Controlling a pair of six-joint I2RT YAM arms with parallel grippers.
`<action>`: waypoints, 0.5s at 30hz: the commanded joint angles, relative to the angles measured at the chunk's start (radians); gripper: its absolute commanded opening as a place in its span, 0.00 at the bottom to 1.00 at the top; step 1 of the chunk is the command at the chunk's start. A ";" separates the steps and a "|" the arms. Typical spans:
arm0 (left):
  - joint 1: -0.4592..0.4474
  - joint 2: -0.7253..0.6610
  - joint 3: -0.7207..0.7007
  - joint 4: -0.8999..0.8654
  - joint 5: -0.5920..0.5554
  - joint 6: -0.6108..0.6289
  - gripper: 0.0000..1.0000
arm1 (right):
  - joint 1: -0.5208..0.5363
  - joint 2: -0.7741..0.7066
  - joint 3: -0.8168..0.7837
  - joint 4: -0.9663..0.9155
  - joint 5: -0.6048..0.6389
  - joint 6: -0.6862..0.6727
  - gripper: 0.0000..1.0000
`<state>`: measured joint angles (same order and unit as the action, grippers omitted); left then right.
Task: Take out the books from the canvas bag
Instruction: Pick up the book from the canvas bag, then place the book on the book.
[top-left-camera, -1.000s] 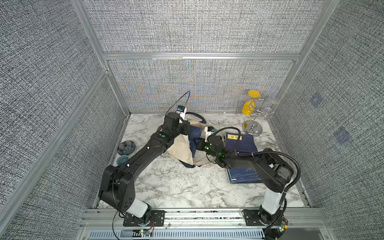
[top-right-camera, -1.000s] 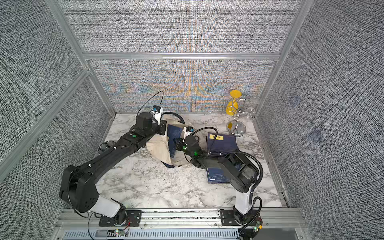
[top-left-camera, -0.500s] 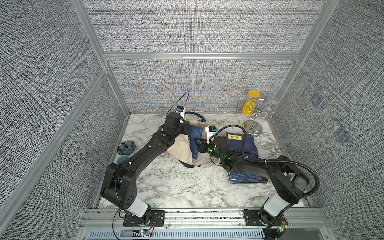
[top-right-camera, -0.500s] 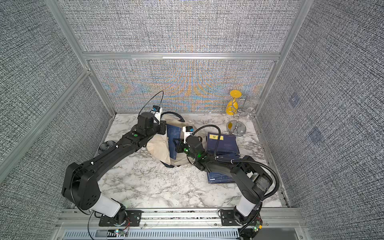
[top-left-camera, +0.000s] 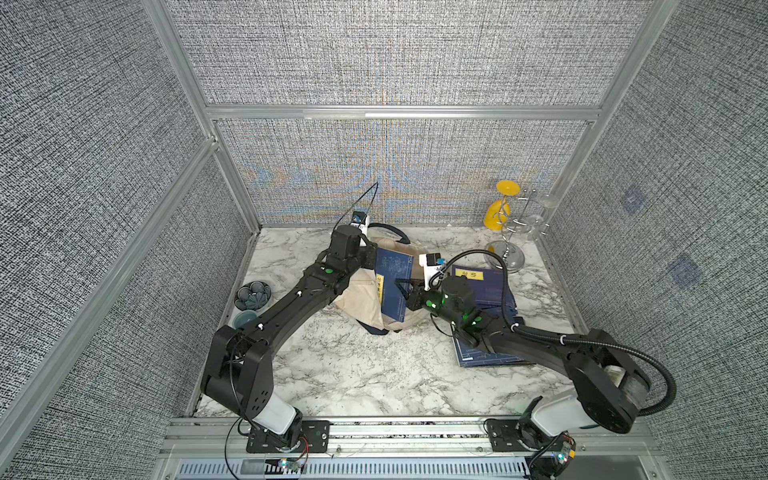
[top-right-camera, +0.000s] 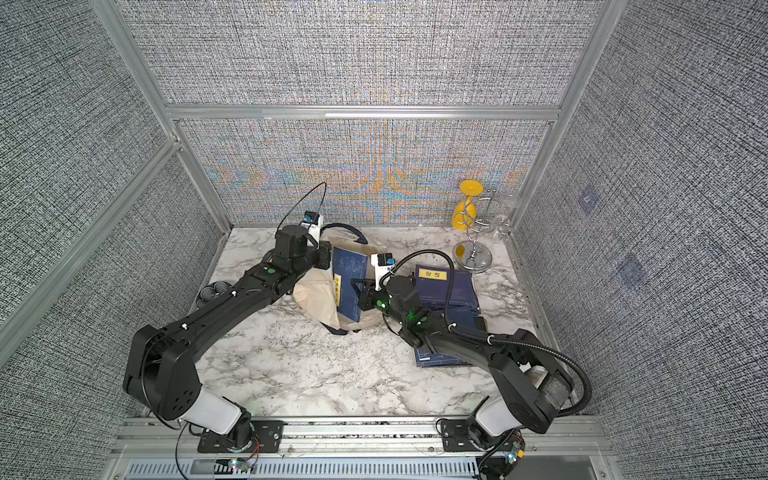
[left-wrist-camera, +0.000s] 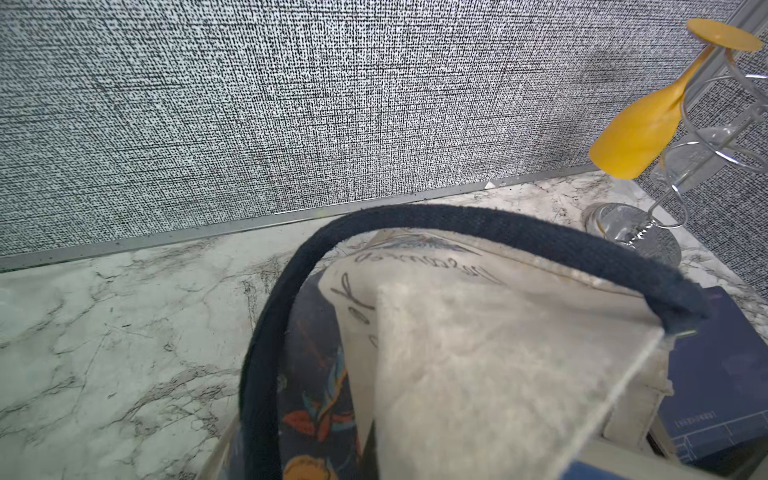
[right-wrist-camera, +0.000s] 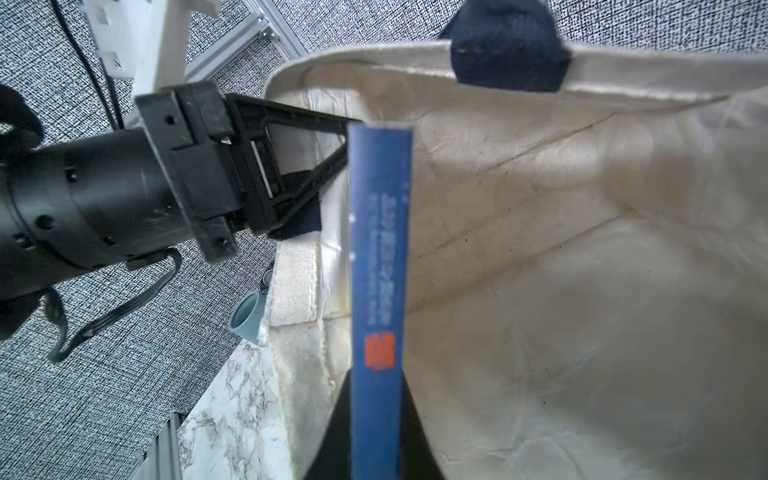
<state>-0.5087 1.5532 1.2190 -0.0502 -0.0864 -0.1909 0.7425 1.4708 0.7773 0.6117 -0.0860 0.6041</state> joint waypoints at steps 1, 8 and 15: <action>0.002 -0.004 -0.003 0.000 -0.029 0.011 0.00 | -0.011 -0.026 -0.017 0.021 -0.026 -0.002 0.00; 0.004 -0.012 -0.012 0.008 -0.051 0.019 0.00 | -0.040 -0.142 -0.075 0.006 -0.020 0.005 0.00; 0.004 -0.008 -0.026 0.023 -0.092 0.031 0.00 | -0.047 -0.309 -0.106 -0.099 0.088 -0.031 0.00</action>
<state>-0.5068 1.5471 1.1988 -0.0387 -0.1379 -0.1833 0.6971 1.2007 0.6785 0.5358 -0.0654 0.5961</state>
